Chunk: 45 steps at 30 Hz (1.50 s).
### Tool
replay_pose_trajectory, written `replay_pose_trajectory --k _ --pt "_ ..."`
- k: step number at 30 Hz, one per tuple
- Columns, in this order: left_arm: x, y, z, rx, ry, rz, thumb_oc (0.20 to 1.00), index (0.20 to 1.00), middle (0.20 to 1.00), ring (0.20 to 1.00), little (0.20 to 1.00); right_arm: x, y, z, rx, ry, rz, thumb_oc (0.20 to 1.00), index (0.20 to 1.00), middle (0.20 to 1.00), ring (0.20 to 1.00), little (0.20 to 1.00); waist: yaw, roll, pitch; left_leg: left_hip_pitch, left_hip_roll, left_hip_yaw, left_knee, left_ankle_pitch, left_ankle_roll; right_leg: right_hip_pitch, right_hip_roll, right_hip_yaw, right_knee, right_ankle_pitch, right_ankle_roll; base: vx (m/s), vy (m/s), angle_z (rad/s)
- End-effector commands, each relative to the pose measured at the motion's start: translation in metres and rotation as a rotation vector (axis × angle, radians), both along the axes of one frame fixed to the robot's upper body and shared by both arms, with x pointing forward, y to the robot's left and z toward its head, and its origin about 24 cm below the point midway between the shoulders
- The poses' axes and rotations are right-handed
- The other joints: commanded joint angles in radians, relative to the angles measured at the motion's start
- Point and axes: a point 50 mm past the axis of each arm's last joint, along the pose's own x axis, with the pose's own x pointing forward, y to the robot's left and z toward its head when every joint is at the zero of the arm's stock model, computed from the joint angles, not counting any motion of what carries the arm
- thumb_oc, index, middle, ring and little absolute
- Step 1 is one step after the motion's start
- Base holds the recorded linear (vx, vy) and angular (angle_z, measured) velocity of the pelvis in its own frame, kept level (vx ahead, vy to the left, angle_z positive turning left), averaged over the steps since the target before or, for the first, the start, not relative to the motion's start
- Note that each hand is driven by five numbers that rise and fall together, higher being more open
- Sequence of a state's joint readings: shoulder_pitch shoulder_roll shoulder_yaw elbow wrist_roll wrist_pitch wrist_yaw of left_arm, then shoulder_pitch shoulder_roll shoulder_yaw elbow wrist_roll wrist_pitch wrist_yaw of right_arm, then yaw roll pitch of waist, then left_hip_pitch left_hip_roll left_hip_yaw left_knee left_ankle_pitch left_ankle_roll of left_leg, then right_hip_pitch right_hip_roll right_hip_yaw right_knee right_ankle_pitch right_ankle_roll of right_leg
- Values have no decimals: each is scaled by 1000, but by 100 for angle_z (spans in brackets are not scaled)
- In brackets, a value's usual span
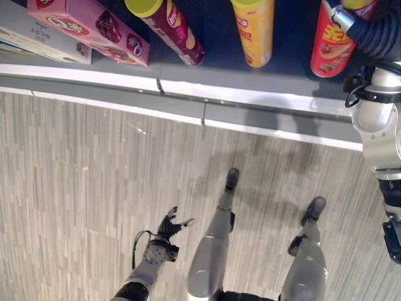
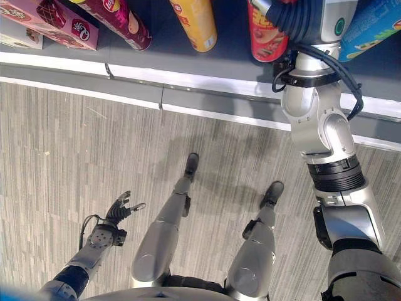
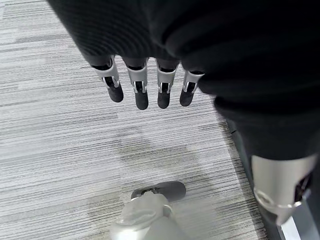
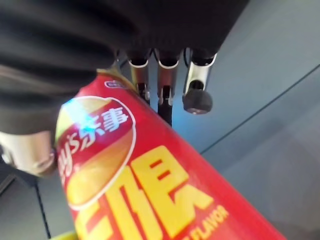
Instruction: Put the goods on the table back onto the shelves and tidy them up.
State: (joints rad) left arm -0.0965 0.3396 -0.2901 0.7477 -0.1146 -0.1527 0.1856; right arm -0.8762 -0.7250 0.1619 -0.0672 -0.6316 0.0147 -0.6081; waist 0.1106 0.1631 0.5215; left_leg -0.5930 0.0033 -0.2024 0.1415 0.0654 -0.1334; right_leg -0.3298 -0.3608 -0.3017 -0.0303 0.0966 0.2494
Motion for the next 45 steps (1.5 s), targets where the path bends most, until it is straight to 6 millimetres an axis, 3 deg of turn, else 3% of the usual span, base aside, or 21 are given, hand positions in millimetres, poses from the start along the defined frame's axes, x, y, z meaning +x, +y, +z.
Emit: replay_pose_trajectory --k 1,29,45 --pt "0 10 5 29 -23 7 1000 1000 1000 1000 1000 -22 4 31 0 -213 22 200 200 200 200 200 -10 23 -22 -59 99 99 -8 7 -52 -101 -35 116 127 -58 -13 0 0 0" --pt "0 2 9 -4 -62 6 1000 1000 1000 1000 1000 -17 1 32 -8 -223 -29 200 200 200 200 200 -15 56 -2 -116 78 124 -12 18 -47 -176 -54 132 128 -38 -1 1 1 0" --pt "-1 6 9 -2 -63 28 1000 1000 1000 1000 1000 -14 -3 31 -8 -205 -47 200 200 200 200 200 -25 49 -2 -114 82 139 -15 22 -49 -187 -52 146 126 -32 1 1 -3 -1"
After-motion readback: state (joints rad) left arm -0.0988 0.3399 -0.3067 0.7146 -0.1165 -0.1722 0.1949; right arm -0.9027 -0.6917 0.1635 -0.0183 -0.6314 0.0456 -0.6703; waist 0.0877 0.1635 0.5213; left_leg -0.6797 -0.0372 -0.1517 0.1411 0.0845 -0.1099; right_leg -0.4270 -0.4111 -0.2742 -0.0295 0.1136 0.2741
